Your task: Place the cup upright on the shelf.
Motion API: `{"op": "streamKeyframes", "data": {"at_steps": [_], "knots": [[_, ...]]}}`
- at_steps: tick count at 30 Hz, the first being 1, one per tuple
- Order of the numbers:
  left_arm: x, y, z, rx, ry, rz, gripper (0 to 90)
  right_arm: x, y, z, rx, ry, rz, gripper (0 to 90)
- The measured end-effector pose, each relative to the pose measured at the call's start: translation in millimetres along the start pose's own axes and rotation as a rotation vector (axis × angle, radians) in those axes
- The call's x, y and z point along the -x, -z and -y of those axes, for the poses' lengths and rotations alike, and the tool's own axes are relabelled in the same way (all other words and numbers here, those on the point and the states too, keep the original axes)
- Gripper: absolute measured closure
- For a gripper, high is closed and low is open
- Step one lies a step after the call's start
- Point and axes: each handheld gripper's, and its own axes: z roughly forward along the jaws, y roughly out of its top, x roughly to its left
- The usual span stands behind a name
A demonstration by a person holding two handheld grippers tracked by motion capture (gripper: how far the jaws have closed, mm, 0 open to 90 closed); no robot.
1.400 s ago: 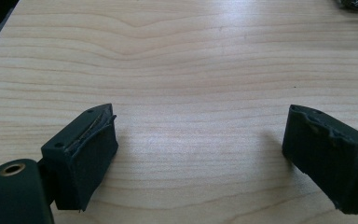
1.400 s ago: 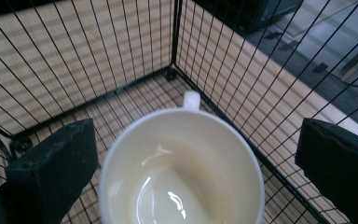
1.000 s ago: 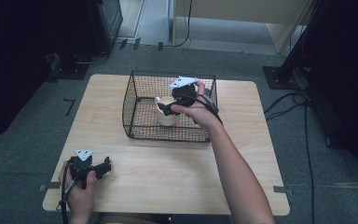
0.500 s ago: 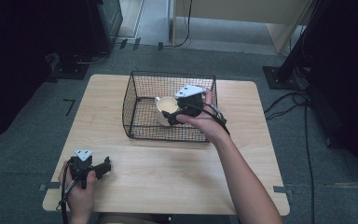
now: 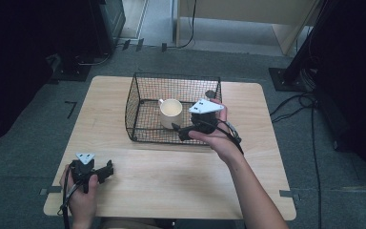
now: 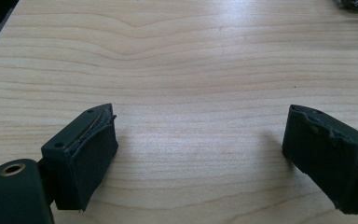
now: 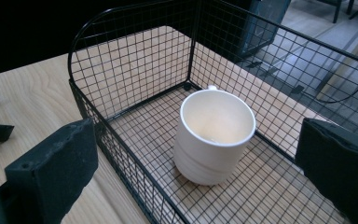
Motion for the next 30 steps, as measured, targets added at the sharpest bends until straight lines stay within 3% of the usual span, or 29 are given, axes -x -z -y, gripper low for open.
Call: {"op": "streamKeyframes", "data": {"at_steps": [12, 30], "knots": [[-0.1, 0.0, 0.0, 0.0, -0.001, 0.0, 10.0, 3.7, 25.1, 23.7, 0.019, -0.031, 0.027, 0.0], [0.1, -0.1, 0.1, 0.001, 0.0, 0.0, 10.0, 15.0, 63.1, 61.4, 0.018, -0.069, 0.106, 0.0]]}}
